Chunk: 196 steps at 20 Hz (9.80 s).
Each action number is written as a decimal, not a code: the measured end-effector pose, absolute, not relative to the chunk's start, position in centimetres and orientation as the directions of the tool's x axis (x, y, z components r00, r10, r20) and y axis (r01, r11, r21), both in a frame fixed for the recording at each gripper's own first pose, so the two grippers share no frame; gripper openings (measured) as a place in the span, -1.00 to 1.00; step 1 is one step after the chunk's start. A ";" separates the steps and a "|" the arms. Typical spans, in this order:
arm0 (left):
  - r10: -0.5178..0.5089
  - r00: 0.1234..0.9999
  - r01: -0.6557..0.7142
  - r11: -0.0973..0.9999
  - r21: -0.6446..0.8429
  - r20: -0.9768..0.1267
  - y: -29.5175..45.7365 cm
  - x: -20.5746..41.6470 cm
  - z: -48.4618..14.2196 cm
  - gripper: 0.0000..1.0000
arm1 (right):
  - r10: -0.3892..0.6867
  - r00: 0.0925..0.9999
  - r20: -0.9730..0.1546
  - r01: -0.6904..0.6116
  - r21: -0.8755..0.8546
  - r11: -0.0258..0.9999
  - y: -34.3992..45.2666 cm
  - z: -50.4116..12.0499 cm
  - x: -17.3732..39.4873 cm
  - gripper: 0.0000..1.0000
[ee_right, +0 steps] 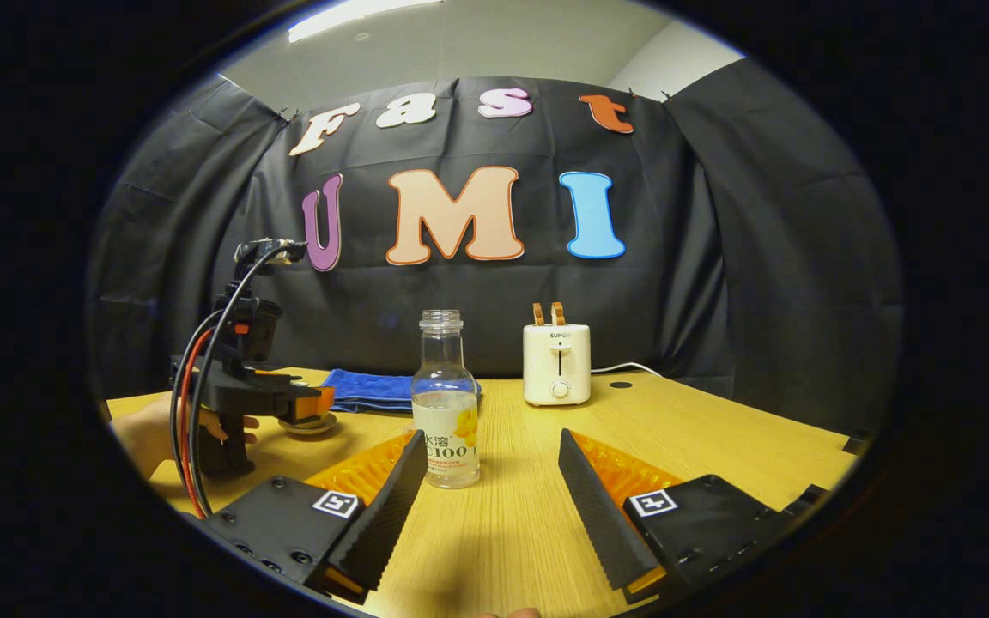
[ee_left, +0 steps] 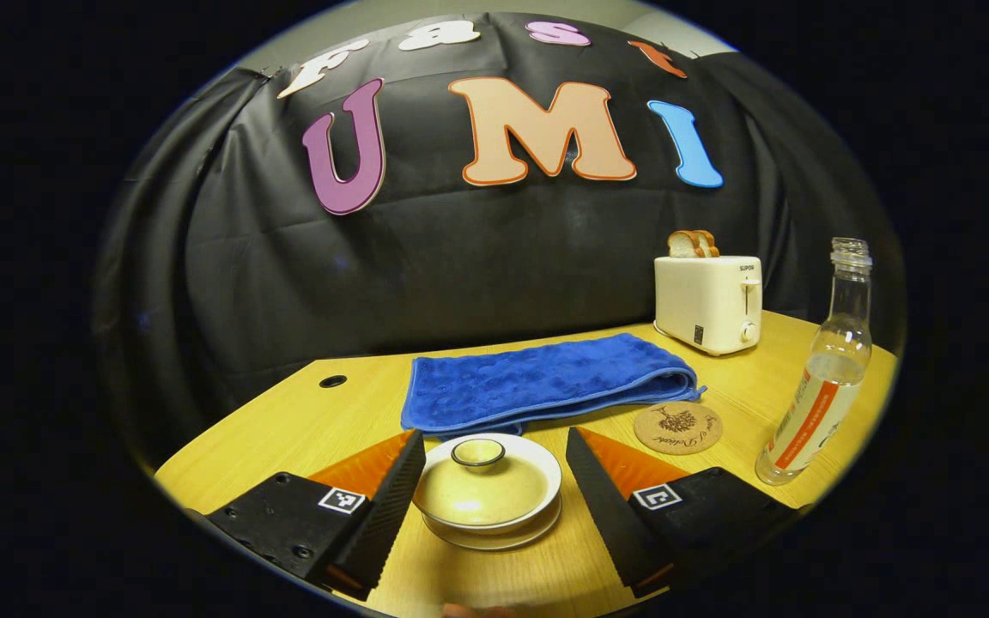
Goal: Open the teacup lid with one hand, grasp the water bottle and pour water into the teacup with the other hand; after pouring, place the water bottle on the coaster and then close the teacup lid.
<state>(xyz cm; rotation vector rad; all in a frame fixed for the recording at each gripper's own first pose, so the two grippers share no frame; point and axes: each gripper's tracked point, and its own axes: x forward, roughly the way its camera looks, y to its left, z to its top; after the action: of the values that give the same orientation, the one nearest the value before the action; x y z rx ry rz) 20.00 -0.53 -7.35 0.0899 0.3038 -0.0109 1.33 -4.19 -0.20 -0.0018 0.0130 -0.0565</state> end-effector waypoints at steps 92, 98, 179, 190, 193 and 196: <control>0.054 0.993 -0.055 0.998 -0.004 -0.104 11.2 6.7 -3.0 -0.53 | 0.133 0.985 -0.105 -0.155 -0.878 0.453 14.0 -6.2 20.1 0.58; 0.057 0.993 -0.058 0.998 -0.004 -0.104 11.4 6.7 -3.0 -0.53 | 0.144 0.980 -0.135 -0.172 -0.943 0.285 14.4 -6.0 20.7 0.59; 0.061 0.992 -0.063 0.998 -0.008 -0.106 11.5 6.7 -3.2 -0.54 | 0.290 0.935 -0.202 -0.139 -0.964 -0.226 18.0 -3.5 19.5 0.60; 0.063 0.992 -0.064 0.998 -0.008 -0.108 11.5 6.7 -3.2 -0.52 | 0.322 0.931 -0.171 -0.269 -0.918 0.293 17.3 -1.5 20.3 0.48; 0.063 0.992 -0.064 0.998 -0.008 -0.107 11.5 6.7 -3.3 -0.52 | 0.316 0.935 -0.161 -0.298 -0.840 0.455 16.5 -0.9 21.5 0.62; 0.063 0.992 -0.064 0.998 -0.008 -0.108 11.5 6.7 -3.3 -0.52 | 0.299 0.940 -0.163 -0.318 -0.735 0.599 15.2 -1.2 22.4 0.62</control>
<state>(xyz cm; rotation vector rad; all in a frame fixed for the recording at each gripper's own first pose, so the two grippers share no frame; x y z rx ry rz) 6.73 11.52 -3.25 -0.0113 0.1077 0.0637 22.39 15.17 -1.20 -0.8567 0.0239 0.3574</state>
